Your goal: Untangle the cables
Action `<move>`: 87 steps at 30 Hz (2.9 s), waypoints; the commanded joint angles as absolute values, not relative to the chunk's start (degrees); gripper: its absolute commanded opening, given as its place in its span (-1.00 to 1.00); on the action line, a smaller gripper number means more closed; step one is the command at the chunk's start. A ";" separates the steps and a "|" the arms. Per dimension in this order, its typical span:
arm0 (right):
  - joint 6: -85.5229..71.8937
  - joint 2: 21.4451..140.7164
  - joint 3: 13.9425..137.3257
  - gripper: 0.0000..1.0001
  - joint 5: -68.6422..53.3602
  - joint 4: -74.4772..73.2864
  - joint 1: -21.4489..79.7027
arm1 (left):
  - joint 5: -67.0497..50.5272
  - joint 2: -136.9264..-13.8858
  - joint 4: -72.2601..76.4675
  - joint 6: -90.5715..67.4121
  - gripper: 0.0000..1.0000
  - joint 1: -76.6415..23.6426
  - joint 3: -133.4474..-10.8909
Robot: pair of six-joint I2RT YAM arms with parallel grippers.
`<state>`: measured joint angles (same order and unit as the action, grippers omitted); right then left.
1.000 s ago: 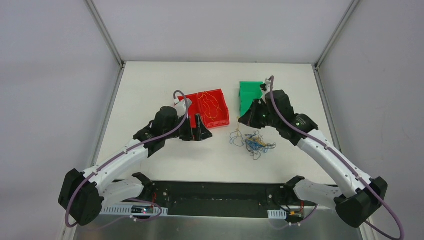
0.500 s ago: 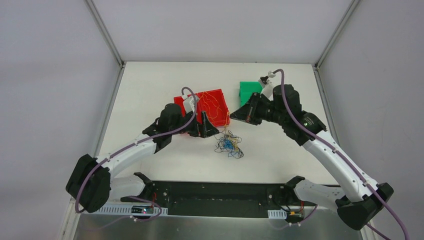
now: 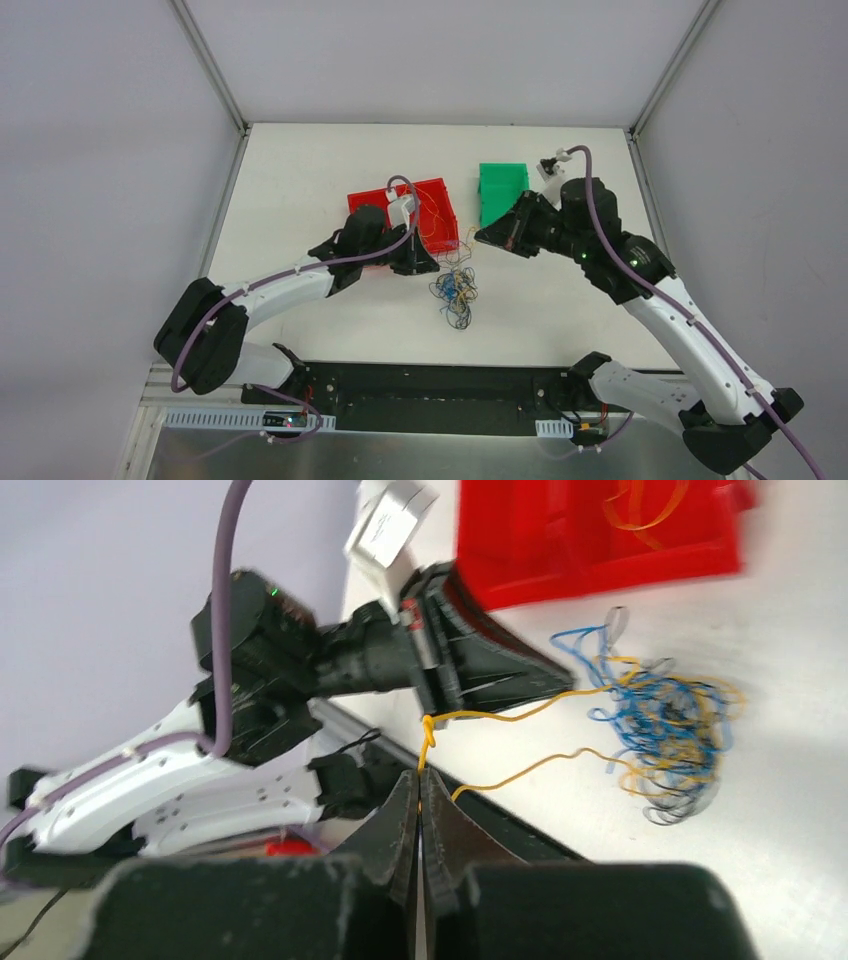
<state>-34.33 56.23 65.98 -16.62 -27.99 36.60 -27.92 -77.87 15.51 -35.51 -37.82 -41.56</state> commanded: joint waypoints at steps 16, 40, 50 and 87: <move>-24.04 53.32 90.40 -1.00 2.17 -51.45 34.79 | -25.82 -60.64 15.87 -34.54 0.42 -38.01 -25.25; -40.75 62.97 101.56 -1.00 -19.56 -30.14 34.76 | -25.74 -77.35 38.53 -19.06 0.67 -47.62 -45.00; -43.74 65.31 104.28 -1.00 -20.29 -27.60 34.41 | -20.53 -89.79 46.38 -13.05 0.66 -51.89 -51.51; -18.25 45.25 58.66 -0.78 7.62 -36.24 30.62 | -13.69 -78.95 -22.64 -14.94 -1.00 -51.86 -88.58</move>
<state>-20.18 45.74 59.83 9.96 -39.55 30.83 -12.38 -79.90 -16.53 -13.91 -51.77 -87.88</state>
